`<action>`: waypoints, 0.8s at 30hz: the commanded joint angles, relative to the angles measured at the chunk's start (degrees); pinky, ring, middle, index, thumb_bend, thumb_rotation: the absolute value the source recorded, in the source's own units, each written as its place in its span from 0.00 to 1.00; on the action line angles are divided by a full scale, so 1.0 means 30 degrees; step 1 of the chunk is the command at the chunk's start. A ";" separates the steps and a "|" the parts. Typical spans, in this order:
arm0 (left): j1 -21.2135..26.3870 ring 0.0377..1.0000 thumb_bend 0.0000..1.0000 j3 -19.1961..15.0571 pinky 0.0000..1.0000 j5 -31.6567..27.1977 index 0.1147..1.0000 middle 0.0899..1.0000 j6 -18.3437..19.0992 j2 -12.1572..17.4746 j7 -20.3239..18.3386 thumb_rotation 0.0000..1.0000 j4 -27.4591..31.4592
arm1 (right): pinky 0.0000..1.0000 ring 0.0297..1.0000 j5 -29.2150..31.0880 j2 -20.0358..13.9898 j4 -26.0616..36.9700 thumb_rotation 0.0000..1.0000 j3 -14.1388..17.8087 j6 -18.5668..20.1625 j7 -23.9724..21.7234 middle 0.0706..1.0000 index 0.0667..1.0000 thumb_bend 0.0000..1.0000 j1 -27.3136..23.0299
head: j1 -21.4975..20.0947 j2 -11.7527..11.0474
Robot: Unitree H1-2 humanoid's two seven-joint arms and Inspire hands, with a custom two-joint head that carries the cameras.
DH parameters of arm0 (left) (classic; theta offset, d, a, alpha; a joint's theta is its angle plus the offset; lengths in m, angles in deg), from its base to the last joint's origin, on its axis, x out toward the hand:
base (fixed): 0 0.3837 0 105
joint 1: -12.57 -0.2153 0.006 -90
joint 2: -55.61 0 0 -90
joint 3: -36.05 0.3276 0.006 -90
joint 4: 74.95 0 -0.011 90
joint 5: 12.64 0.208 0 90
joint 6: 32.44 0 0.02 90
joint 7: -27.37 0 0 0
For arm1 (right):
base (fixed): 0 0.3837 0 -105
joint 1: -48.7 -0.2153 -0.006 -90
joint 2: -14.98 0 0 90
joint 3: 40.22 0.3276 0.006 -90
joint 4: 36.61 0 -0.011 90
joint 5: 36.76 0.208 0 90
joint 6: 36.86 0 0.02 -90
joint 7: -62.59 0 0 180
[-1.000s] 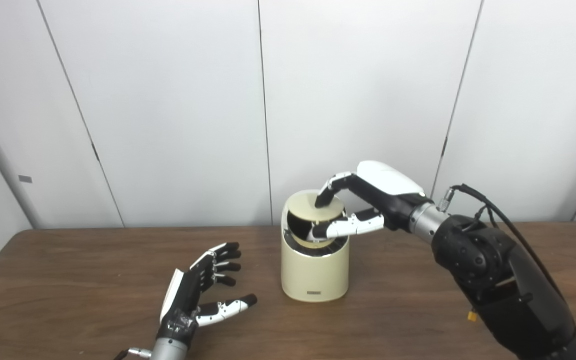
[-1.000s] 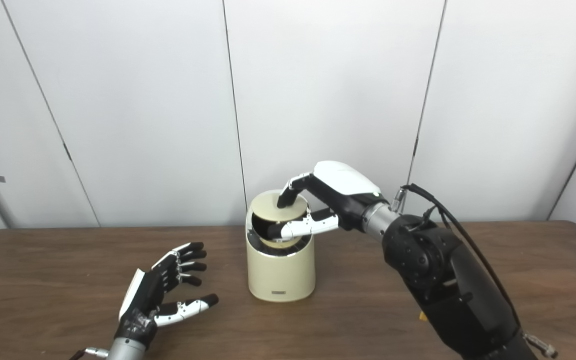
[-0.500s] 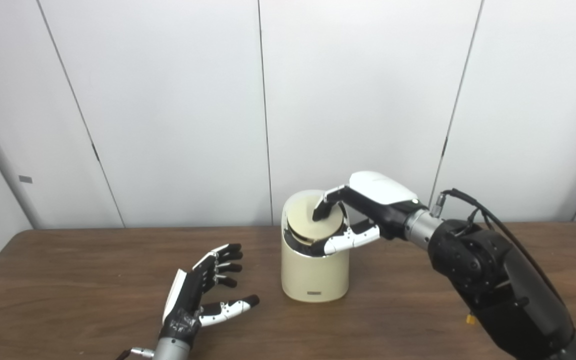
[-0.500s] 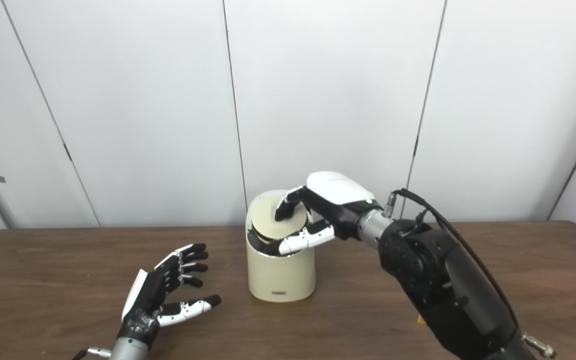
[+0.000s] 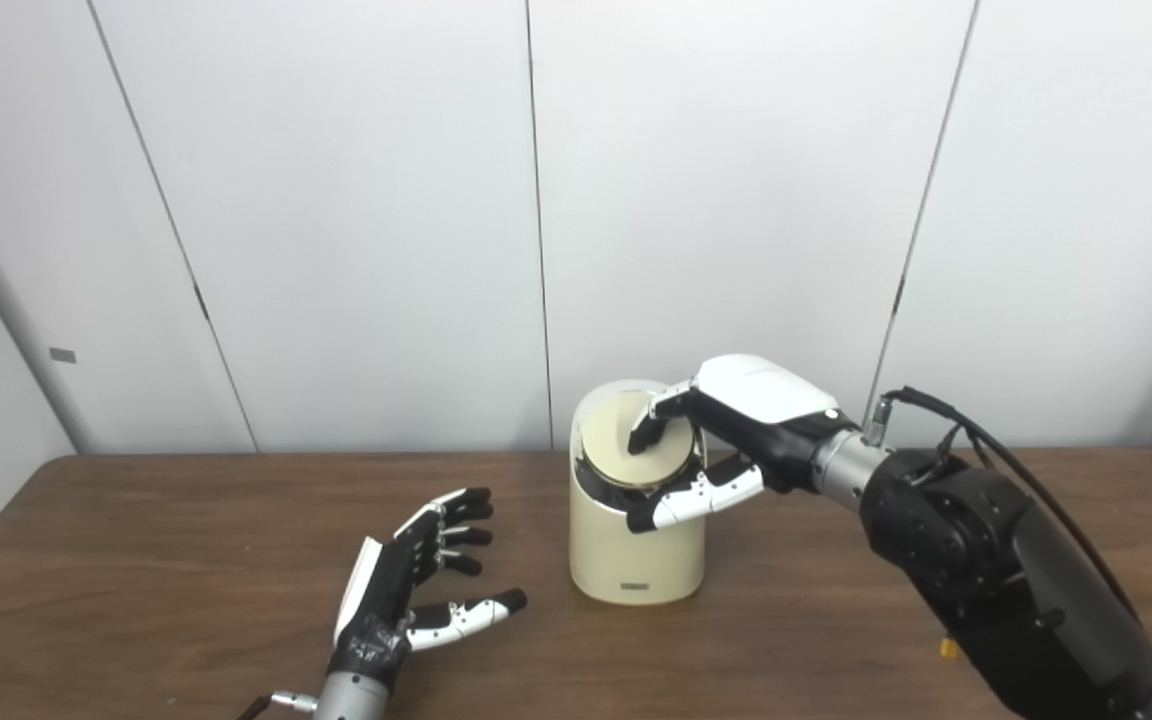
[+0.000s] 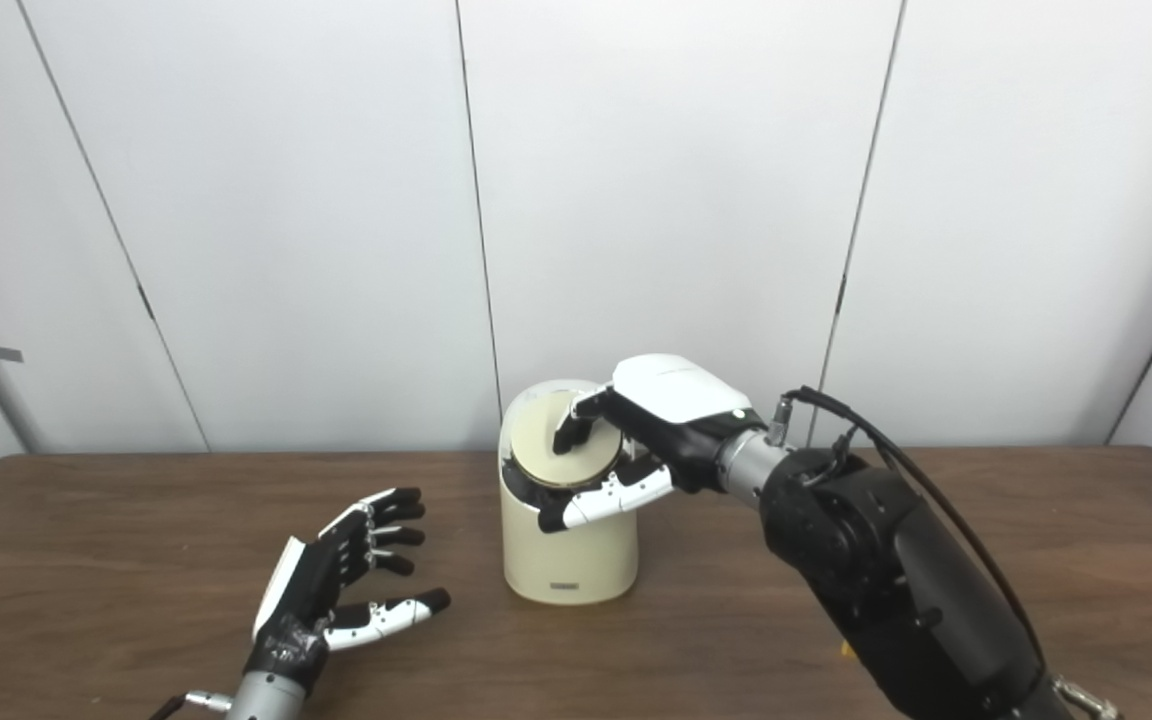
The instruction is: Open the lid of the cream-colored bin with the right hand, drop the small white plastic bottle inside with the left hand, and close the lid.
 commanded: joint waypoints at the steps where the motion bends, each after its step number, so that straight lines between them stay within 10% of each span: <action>1: 0.0667 0.70 0.75 -0.0075 0.59 0.0071 0.78 0.76 -0.0319 -0.0002 0.0166 0.01 0.0779 | 0.90 0.85 -0.0379 -0.0321 0.0351 0.79 -0.0188 -0.0733 0.0000 0.68 0.65 0.72 -0.0459 | 0.0004 0.0019; 24: 0.0493 0.69 0.75 -0.0111 0.57 0.0046 0.77 0.75 0.0044 -0.0126 0.0176 0.01 0.1269 | 0.93 0.85 -0.2787 -0.0869 -0.0444 0.89 -0.1718 -0.2679 -0.1106 0.70 0.69 0.74 -0.0406 | 0.0165 0.0561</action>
